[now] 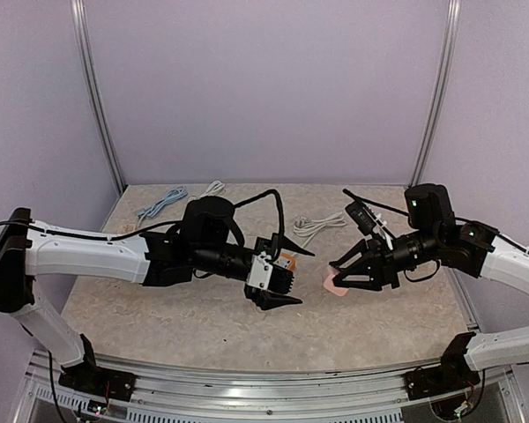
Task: Insert the plug
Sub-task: Pass from the right arm to the left
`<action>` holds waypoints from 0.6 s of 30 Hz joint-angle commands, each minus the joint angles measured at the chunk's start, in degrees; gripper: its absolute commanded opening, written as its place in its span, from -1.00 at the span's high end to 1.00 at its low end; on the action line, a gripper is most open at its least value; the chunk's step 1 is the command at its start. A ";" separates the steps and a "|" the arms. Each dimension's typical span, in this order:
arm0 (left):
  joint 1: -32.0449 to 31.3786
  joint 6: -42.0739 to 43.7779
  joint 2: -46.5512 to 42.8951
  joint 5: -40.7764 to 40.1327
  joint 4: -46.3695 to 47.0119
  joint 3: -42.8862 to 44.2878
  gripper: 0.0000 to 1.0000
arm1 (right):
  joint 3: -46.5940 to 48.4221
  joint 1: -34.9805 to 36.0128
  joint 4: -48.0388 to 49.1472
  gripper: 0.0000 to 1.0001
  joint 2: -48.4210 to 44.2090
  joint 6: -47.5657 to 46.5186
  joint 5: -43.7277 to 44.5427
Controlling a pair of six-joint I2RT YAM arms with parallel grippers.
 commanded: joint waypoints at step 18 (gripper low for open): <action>0.19 -0.35 6.00 8.22 -0.69 5.45 -0.59 | -2.22 1.75 0.15 0.45 2.81 -0.84 -4.84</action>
